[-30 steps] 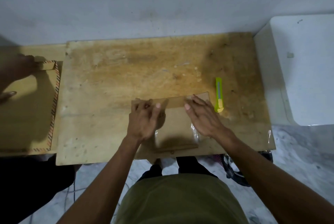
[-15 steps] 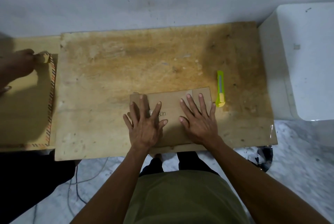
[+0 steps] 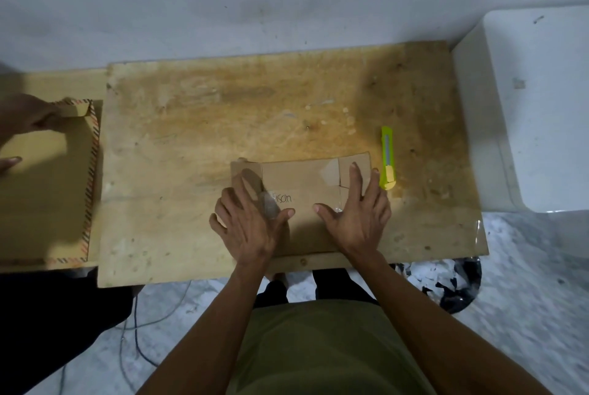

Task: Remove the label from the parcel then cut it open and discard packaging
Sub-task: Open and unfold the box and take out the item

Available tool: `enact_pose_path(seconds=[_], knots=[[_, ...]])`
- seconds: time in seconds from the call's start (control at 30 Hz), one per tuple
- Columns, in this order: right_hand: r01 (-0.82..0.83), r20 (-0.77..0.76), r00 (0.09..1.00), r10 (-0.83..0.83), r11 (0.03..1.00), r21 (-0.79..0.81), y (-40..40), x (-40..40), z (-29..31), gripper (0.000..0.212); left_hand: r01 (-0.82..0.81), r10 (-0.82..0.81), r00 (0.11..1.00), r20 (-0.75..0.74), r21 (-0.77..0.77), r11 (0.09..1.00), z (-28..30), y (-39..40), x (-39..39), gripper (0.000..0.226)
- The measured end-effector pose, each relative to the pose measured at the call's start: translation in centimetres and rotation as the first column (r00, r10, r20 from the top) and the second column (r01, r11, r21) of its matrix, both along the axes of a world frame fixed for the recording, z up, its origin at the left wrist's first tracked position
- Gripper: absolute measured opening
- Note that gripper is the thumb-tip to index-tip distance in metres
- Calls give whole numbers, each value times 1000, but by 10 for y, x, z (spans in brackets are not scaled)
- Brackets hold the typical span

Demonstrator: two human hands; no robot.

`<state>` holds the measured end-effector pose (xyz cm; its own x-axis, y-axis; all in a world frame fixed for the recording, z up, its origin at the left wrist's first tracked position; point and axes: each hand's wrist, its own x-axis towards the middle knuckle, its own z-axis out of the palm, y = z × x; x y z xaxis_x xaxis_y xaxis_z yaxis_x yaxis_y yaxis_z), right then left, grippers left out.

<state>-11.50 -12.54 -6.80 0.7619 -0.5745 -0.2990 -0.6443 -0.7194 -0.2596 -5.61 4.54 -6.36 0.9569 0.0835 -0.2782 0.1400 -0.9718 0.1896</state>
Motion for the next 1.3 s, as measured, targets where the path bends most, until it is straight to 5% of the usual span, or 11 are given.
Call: enact_pose_path(seconds=[0.13,0.33,0.5,0.7,0.93,1.3], knots=[[-14,94,995,13,1000,10,6,8,10,110,55,-59,995,84,43,998,3,-5,-3,124],[-131,324,944,61,971,198,24,7,28,81,244,-233,969,78,-198,949,7,-15,-9,99],[-55,232,971,-58,890,453,17,14,19,54,222,-183,974,131,-428,876,-5,-11,-3,63],[-224,113,972,206,959,174,6,16,-17,56,339,-332,941,68,-237,911,-15,-9,12,55],[-267,39,964,264,954,140,6,17,-30,57,344,-371,918,-144,-180,922,-31,-10,10,56],[-272,0,962,273,957,-99,15,17,-47,57,376,-373,924,83,-11,927,-50,-11,3,54]])
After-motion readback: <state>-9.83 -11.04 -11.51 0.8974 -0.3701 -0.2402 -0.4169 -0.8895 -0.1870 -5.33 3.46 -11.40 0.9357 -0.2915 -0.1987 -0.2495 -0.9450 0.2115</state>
